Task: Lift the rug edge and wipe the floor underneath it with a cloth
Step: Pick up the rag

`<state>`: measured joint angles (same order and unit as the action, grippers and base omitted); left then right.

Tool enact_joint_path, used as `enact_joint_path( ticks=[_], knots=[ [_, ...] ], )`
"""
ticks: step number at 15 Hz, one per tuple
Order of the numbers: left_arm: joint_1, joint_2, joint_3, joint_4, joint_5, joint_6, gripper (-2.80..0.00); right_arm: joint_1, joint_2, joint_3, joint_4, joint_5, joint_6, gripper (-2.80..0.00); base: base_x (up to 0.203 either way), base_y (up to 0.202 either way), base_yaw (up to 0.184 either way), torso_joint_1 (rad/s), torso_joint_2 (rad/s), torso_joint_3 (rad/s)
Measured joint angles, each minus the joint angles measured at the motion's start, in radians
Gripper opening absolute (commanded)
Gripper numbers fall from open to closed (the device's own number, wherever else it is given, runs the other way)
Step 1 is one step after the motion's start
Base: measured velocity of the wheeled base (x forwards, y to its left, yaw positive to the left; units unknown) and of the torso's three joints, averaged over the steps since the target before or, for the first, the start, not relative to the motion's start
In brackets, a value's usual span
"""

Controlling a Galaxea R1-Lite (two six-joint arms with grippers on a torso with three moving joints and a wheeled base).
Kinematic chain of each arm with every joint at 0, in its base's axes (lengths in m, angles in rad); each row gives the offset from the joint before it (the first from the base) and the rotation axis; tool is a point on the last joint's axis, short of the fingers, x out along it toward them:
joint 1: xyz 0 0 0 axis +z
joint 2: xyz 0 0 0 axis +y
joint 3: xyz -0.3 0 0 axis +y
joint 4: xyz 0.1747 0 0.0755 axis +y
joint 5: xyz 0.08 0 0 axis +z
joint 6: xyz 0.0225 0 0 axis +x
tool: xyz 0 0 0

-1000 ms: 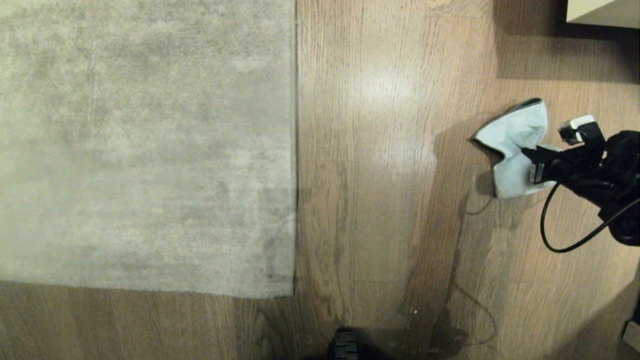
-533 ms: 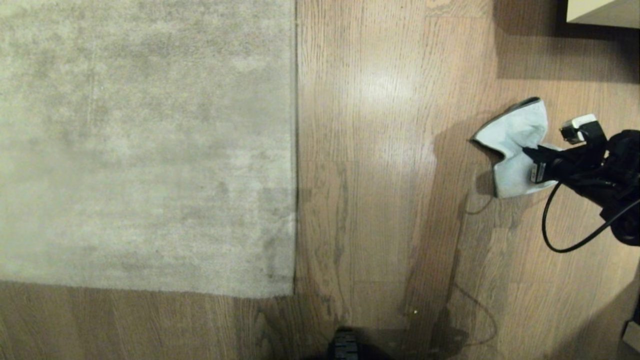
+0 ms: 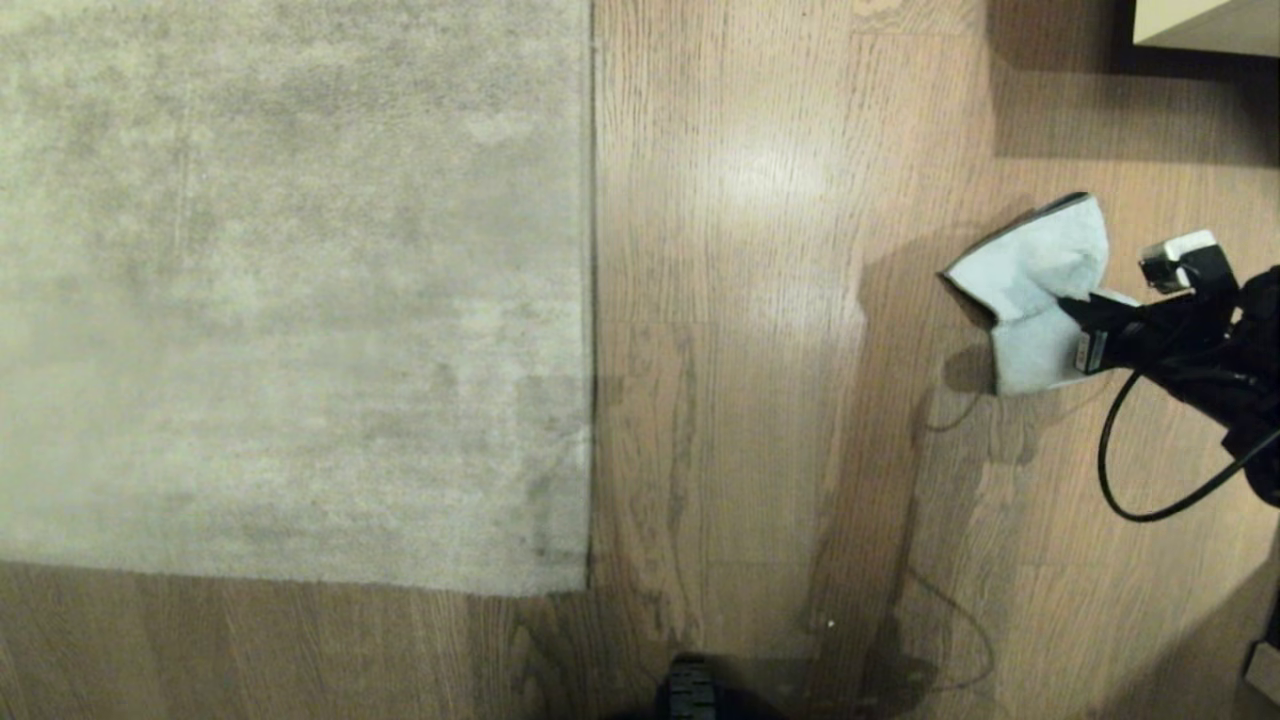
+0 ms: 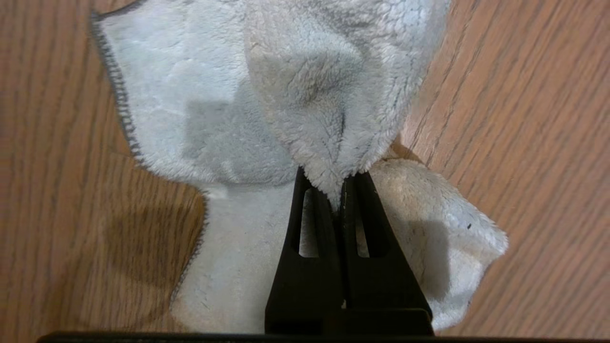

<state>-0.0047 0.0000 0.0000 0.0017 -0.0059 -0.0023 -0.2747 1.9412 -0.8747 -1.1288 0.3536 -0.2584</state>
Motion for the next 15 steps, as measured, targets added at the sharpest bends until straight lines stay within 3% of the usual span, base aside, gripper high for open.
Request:
enact_joint_path(
  ticks=[15],
  knots=[
    [0.000,0.000,0.000,0.000,0.000,0.000,-2.80,-0.014,-0.112,0.198,-0.071,0.002,0.023,-2.80,0.000,0.000,0.000,0.000,0.00,0.000]
  ],
)
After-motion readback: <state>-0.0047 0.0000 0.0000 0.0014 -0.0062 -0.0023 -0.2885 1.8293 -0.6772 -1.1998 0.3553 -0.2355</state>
